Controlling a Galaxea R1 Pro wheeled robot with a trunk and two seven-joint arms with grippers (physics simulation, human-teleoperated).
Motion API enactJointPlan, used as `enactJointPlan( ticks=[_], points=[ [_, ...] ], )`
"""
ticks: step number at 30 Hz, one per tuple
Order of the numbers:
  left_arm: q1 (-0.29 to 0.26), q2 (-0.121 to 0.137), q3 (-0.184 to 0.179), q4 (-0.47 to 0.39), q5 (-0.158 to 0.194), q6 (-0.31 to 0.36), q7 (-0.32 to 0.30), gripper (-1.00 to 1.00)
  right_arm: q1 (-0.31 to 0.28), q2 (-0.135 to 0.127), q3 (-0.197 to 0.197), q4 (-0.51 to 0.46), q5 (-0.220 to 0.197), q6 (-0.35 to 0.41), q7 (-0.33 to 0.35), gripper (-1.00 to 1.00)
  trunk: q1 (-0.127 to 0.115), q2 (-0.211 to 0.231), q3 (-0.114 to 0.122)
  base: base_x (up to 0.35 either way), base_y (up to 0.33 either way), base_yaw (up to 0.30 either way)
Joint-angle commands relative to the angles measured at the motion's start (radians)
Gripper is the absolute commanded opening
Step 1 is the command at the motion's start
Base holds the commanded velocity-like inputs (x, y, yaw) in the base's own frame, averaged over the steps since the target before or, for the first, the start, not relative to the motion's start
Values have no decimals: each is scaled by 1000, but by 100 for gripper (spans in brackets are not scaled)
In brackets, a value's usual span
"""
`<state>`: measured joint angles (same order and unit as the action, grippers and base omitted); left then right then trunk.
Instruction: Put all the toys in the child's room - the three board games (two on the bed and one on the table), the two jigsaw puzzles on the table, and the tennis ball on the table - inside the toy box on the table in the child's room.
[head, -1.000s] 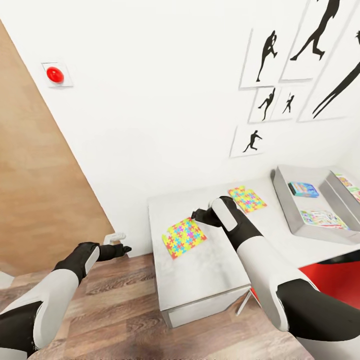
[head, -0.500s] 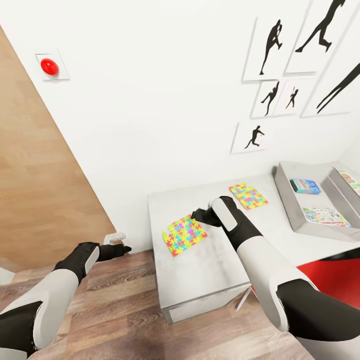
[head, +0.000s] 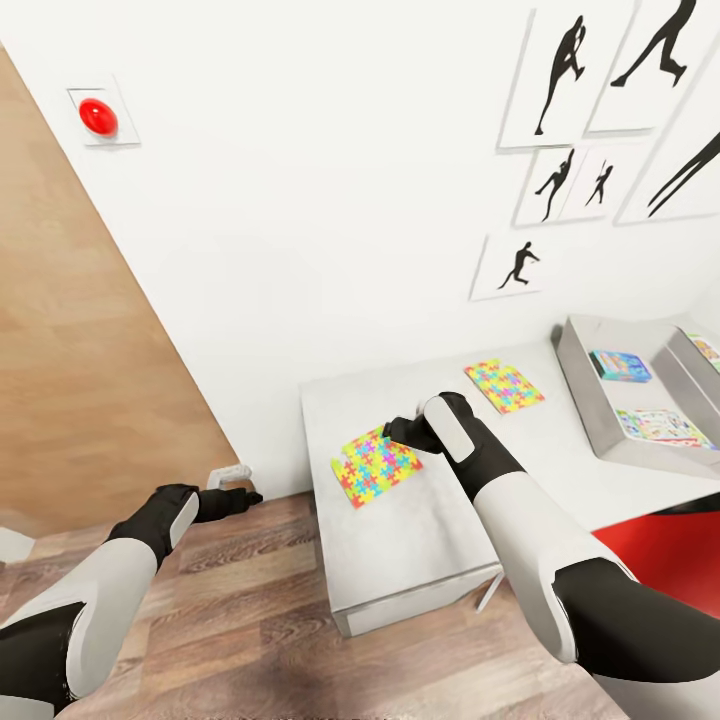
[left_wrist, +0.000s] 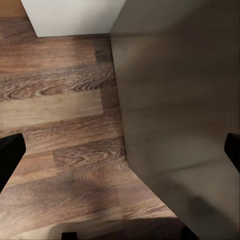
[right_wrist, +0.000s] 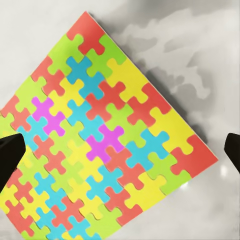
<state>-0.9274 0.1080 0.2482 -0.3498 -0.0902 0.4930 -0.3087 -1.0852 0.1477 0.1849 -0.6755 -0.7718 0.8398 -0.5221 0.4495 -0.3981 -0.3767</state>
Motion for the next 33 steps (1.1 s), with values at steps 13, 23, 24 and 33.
enactJointPlan(
  ticks=[13, 23, 24, 33],
  points=[
    [-1, -2, 8, -1, -10, 6, -7, 100, -1, -2, 28, -4, -10, 1, -10, 100, 0, -2, -23, 0, 1, 0],
    [-1, -2, 9, -1, -10, 6, -7, 100, -1, -2, 38, -5, -10, -22, -10, 100, 0, -2, -40, 0, 0, 0],
    [-1, -2, 9, -1, -10, 6, -7, 100, -1, -2, 39, -5, -10, -29, -10, 100, 0, -2, -41, 0, 0, 0],
    [-1, -1, 8, -1, -10, 6, -7, 100, -1, -2, 63, -6, -11, -55, -9, 100, 0, -2, -53, 0, 0, 0]
  ],
)
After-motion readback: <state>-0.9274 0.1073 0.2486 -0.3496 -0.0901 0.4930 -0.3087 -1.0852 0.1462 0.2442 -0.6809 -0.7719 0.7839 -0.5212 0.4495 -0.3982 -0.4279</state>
